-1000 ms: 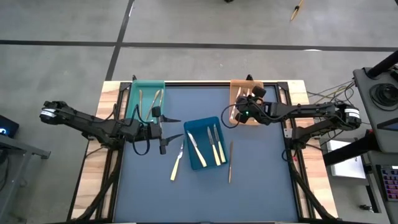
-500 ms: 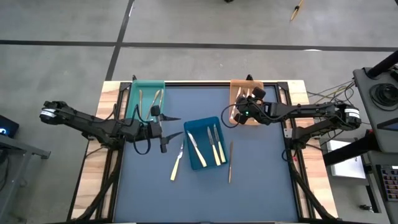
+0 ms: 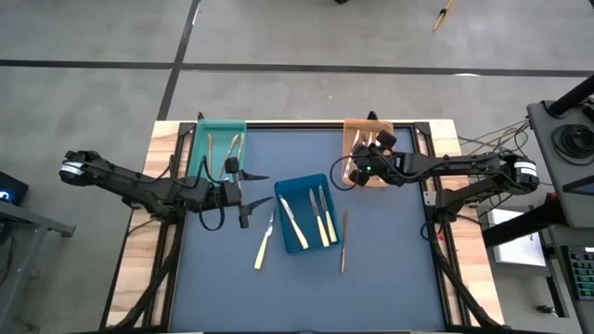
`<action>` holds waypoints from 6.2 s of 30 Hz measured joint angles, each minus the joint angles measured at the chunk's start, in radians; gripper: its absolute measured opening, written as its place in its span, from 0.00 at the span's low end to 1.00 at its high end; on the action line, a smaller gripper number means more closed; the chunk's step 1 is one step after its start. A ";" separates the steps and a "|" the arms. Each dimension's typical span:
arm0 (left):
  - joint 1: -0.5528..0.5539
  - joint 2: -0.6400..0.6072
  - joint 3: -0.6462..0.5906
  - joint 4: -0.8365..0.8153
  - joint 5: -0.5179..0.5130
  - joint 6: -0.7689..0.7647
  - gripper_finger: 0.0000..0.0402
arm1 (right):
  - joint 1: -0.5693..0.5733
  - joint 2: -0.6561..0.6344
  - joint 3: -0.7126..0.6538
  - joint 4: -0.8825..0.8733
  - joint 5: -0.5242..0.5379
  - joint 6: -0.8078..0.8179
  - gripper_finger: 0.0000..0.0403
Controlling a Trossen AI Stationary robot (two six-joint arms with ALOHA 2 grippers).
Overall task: Sort silverware by color (type)
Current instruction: Put the blue and white knife into the orange bin, then put the yellow knife into the blue bin
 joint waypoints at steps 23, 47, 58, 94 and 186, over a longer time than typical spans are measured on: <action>0.000 0.000 0.000 0.000 0.000 0.000 0.58 | 0.000 0.000 0.000 -0.023 -0.007 0.035 0.26; 0.000 0.000 0.000 0.001 0.000 -0.001 0.58 | 0.002 -0.002 0.000 -0.025 0.004 0.062 0.30; 0.000 0.000 0.000 -0.005 -0.002 -0.031 0.58 | 0.087 -0.008 0.121 -0.024 0.004 0.196 0.30; -0.272 0.273 0.000 -0.331 0.063 -1.446 0.53 | 0.614 -0.009 0.186 0.049 0.242 0.079 0.30; -0.367 0.788 0.520 -1.358 0.066 -1.998 0.13 | 0.607 -0.006 0.185 0.171 0.233 -0.092 0.30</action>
